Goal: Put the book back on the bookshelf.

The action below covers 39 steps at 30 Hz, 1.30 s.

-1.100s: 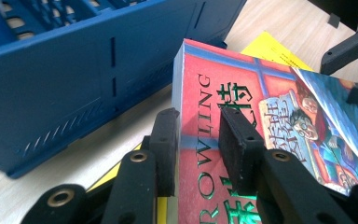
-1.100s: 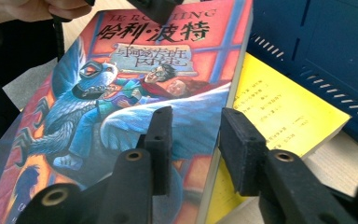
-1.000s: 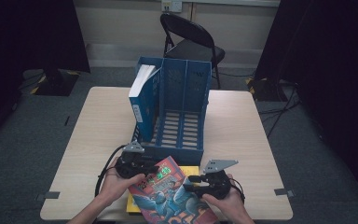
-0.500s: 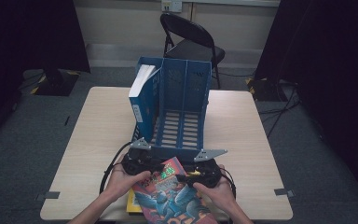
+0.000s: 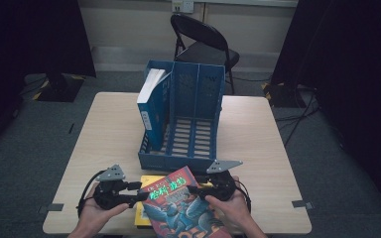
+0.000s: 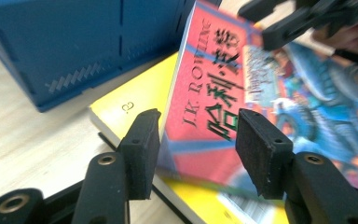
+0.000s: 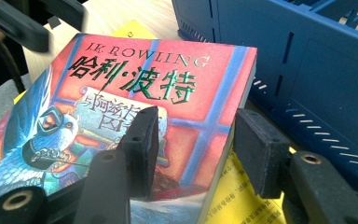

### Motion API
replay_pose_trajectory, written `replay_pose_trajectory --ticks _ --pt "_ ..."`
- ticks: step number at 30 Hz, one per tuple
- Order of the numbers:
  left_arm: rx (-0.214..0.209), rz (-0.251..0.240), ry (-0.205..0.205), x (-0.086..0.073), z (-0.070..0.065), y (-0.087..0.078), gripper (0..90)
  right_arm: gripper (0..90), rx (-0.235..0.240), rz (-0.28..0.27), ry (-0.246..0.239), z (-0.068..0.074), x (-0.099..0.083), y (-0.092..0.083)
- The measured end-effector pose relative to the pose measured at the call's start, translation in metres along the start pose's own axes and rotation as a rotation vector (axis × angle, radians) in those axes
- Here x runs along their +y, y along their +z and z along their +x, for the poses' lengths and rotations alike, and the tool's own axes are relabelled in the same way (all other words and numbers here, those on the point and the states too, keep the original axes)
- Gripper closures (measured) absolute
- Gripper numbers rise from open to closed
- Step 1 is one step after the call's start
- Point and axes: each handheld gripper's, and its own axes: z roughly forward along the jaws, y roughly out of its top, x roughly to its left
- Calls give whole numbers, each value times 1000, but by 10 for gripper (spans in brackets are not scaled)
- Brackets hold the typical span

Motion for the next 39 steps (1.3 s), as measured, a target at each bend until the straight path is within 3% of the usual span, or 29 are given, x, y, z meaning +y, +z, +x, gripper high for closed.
replay_pose_trajectory --ticks 3,6,11,14,20,24,28,31,35,37,39 --pt "8 -2 -31 -2 -2 -6 537 507 4 2 5 -1 0 0" --pt "-2 51 -47 -13 -3 0 534 507 8 1 9 -1 0 0" --pt "-4 36 -46 -15 -3 2 539 507 6 0 8 -1 0 0" --pt "-7 26 -65 -17 -2 3 549 507 10 -1 11 -2 -1 0" --pt "10 21 -38 -17 0 6 608 506 -2 0 11 -1 -1 -1" --pt "41 20 7 -13 -2 12 596 499 -16 -7 10 -1 -3 -4" --pt "33 18 -2 -8 3 17 588 499 -31 -10 15 -2 -5 -8" --pt "53 17 30 -3 2 24 581 499 -34 -2 12 -4 -6 -11" --pt "54 24 16 4 6 31 545 494 -52 -1 16 -7 -7 -15" --pt "58 30 34 7 6 39 514 495 -65 -5 19 -8 -9 -18" --pt "48 29 14 7 7 40 477 495 -67 -6 20 -8 -10 -19"
